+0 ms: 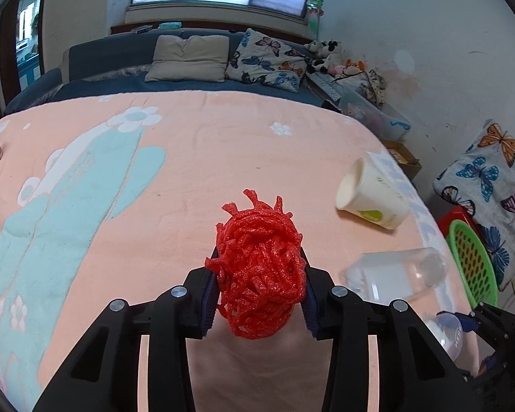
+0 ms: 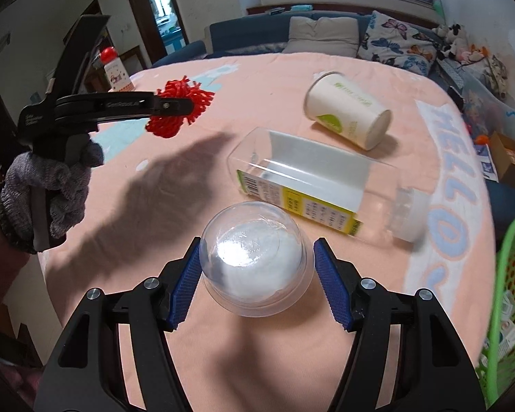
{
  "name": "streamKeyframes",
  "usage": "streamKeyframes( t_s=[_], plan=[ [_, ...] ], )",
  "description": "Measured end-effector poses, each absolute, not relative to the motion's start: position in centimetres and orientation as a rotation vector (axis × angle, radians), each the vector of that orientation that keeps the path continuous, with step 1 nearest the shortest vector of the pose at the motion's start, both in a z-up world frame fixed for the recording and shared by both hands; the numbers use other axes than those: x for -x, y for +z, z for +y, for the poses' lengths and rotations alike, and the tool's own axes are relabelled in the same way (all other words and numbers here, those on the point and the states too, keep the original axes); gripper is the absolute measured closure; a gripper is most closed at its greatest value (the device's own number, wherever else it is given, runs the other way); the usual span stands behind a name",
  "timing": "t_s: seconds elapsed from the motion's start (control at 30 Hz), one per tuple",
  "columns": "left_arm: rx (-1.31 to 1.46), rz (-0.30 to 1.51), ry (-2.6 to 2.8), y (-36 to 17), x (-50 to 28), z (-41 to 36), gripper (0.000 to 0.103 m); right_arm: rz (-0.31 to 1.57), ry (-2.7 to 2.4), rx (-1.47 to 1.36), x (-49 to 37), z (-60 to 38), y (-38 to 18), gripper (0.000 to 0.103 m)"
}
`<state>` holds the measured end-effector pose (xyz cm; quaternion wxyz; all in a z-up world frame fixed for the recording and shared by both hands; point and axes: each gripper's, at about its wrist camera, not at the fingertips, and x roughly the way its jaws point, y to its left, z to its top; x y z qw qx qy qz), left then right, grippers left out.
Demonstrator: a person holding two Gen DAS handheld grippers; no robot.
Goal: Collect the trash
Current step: 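Carry the clear lid and red net to the green basket and release both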
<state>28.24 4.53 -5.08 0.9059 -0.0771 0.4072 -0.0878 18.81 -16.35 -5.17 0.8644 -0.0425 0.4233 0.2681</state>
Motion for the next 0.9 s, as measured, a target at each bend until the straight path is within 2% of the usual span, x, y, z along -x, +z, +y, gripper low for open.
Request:
streamKeyframes(
  t_s=[0.43,0.9],
  plan=[
    [0.078,0.776,-0.395,-0.9,-25.1,-4.9,0.064,0.838,0.314,0.009,-16.6,-27.1,-3.5,0.038],
    [-0.004,0.782,-0.592,0.4,-25.1,-16.8,0.064,0.845,-0.04,-0.09,-15.6,-41.5,-4.6,0.038]
  ],
)
